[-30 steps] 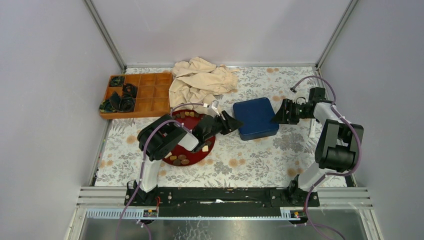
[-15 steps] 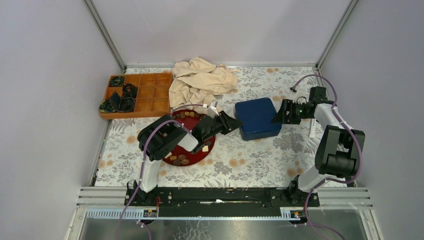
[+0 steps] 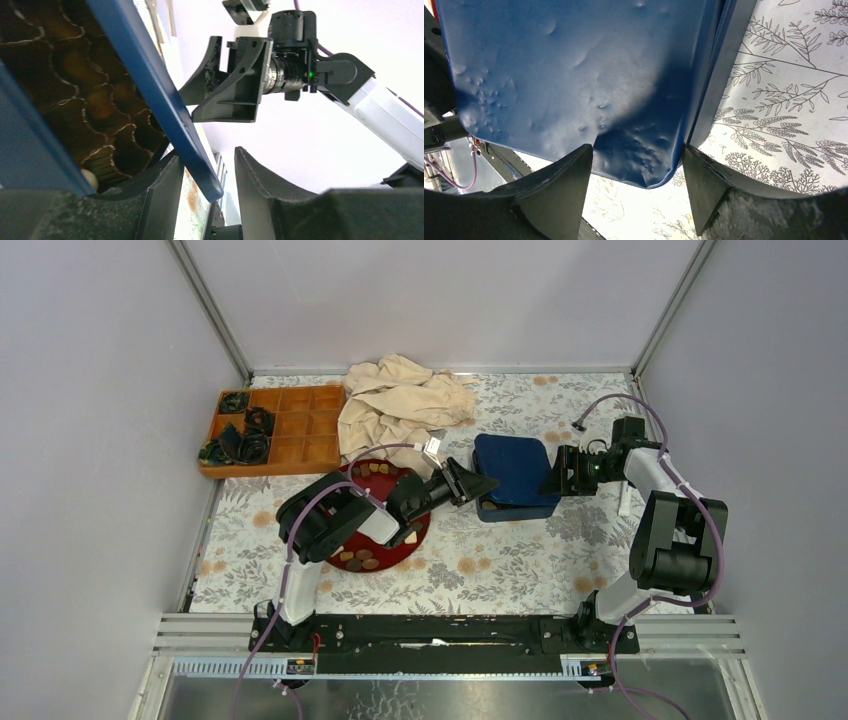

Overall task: Pack the chocolate
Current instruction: Pick up the box lid from the packing box.

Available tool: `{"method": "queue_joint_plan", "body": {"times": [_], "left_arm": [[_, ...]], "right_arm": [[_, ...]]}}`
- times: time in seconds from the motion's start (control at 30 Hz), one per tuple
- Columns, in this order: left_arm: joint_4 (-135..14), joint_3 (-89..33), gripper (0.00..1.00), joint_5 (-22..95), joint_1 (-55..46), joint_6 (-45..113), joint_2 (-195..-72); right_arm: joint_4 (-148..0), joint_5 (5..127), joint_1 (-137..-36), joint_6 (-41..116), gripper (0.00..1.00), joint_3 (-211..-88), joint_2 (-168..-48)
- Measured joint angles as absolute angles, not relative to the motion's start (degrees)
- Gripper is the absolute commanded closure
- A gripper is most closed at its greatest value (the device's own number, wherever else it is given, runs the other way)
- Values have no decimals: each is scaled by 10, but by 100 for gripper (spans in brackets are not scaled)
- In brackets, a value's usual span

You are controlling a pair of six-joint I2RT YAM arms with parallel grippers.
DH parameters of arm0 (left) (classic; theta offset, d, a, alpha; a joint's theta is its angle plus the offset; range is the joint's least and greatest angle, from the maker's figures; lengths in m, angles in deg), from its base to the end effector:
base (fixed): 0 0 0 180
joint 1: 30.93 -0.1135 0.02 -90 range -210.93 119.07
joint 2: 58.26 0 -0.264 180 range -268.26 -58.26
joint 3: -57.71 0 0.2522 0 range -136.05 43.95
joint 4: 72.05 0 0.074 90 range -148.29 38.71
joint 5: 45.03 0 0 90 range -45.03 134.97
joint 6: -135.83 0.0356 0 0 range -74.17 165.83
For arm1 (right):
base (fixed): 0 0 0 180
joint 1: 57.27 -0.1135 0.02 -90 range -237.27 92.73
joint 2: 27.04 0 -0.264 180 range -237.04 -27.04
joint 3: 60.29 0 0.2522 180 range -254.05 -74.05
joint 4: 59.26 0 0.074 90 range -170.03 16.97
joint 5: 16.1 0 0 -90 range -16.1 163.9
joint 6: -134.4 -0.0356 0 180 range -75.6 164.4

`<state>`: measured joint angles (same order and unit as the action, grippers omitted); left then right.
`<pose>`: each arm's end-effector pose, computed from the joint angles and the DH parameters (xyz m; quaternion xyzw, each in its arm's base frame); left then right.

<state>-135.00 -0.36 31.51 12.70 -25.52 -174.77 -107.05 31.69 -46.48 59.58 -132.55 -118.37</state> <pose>0.2680 -0.2669 0.1434 -0.0779 0.6751 -0.6578 0.3249 0.3030 -0.0334 0.2027 -0.1072 0.9105 0.3017 0.2616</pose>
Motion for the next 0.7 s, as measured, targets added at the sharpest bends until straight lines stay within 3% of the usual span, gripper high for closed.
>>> {"method": "queue_joint_plan", "body": {"times": [0.23, 0.43, 0.6, 0.7], "left_arm": [[-1351, -22, 42, 294, 128, -254, -1748], [-1256, -66, 68, 290, 128, -218, -1748], [-1210, -78, 96, 286, 124, -191, -1747], [-1216, -78, 100, 279, 118, -191, -1745]], "right_arm": [[-1071, 307, -465, 596, 27, -1325, -1184], [-1071, 307, -465, 596, 26, -1325, -1184], [-1071, 306, -465, 596, 22, -1326, -1180], [-1070, 302, -459, 596, 21, -1326, -1170]]}}
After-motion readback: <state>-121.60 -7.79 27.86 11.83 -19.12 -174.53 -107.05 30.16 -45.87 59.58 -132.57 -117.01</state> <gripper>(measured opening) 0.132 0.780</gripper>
